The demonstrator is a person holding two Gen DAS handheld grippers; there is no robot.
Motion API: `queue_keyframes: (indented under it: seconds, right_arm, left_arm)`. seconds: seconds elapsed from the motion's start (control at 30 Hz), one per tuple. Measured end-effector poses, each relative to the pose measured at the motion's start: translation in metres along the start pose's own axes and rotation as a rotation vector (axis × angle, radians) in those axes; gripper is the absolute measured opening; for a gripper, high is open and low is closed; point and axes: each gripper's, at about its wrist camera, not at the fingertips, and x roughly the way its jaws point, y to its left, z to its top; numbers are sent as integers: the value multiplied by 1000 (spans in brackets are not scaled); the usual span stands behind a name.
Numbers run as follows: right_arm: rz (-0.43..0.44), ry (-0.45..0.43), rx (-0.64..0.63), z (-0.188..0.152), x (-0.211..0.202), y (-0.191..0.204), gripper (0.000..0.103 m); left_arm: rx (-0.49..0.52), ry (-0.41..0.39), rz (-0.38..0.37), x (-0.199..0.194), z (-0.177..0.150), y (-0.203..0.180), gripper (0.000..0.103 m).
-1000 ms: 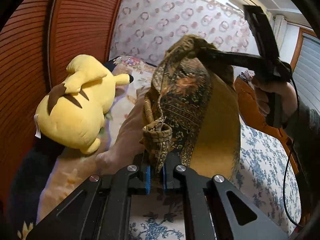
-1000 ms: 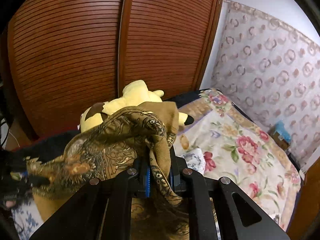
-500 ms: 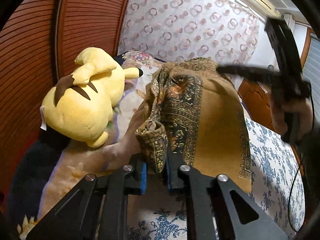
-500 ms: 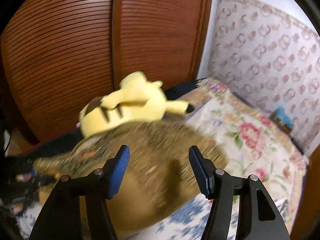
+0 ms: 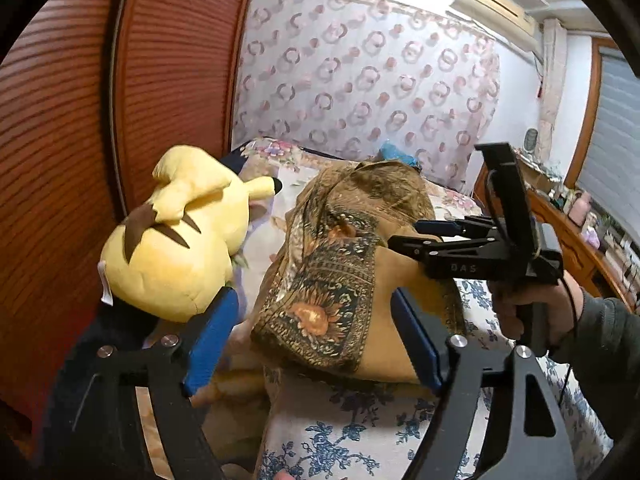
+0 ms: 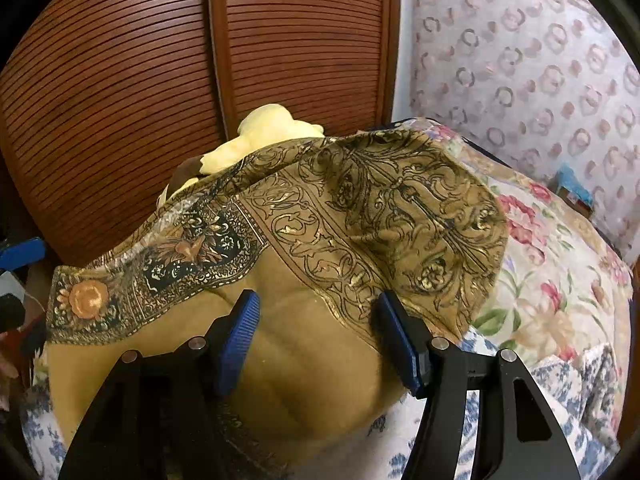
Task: Fold small clothes
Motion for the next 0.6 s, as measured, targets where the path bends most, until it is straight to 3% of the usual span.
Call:
queue_keyframes:
  seconds: [0.2, 0.6]
  right_arm:
    - [-24, -65, 58, -15, -55, 0, 63]
    - [-215, -201, 184, -104, -188, 25, 67]
  left_arm:
    - [48, -10, -6, -7, 1, -22, 80]
    - [174, -20, -128, -21, -9, -109, 80]
